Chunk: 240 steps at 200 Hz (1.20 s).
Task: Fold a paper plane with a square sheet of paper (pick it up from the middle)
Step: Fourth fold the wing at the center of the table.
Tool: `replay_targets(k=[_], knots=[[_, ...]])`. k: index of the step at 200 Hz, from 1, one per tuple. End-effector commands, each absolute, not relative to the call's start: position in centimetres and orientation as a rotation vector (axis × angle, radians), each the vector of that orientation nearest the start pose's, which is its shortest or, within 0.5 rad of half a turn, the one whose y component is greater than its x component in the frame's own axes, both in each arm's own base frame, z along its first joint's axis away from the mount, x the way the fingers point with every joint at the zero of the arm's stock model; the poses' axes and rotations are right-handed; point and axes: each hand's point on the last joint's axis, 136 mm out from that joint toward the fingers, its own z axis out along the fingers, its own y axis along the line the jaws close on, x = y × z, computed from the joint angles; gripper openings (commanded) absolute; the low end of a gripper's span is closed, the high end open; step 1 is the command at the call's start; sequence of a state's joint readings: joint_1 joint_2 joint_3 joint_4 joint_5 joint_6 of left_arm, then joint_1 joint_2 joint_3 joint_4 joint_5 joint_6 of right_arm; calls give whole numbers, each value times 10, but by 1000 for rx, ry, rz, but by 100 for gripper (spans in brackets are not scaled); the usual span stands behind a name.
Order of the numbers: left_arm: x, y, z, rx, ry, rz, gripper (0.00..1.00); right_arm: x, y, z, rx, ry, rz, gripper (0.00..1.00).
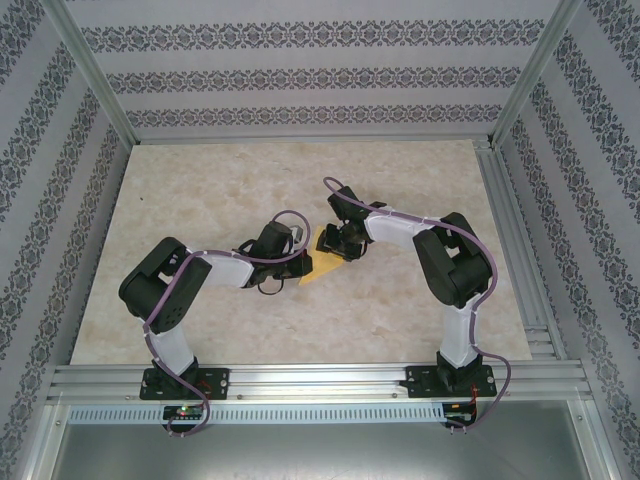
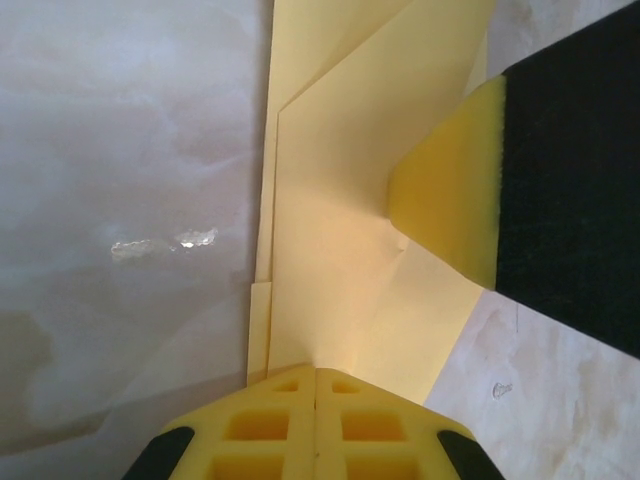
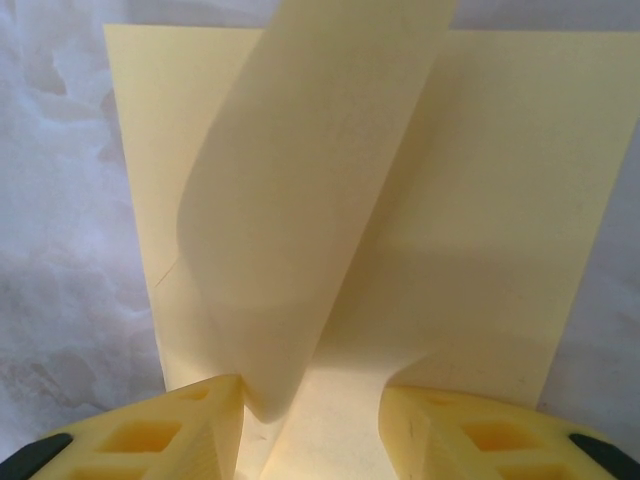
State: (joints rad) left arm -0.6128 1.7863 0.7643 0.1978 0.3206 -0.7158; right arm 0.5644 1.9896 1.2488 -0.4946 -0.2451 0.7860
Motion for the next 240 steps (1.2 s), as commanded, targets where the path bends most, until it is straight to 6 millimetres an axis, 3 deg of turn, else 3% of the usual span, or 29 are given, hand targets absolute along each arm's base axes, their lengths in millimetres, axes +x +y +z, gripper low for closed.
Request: replay_targets(k=[1,25,51,65,82,114,153,240], knots=[[299,-267,-9,-29,2712,-856,0,307,206,-55,330,3120,223,47],[293,-264,-16,-30,2751,-839,0,333,228,-8,263,3008,420,49],[289,-263,-21,-28,2776,-832,0,357,254,59,160,2822,741,51],[288,-262,-22,-25,2785,-828,0,362,261,92,90,2724,862,51],[287,-262,-23,-22,2792,-825,0,357,266,111,3,2676,932,47],[288,-262,-21,-24,2789,-825,0,340,278,96,-68,2691,1012,26],[287,-263,-21,-17,2795,-826,0,323,296,64,-136,2753,1045,11],[286,-263,-22,-11,2803,-831,0,318,306,24,-76,2829,1093,7]])
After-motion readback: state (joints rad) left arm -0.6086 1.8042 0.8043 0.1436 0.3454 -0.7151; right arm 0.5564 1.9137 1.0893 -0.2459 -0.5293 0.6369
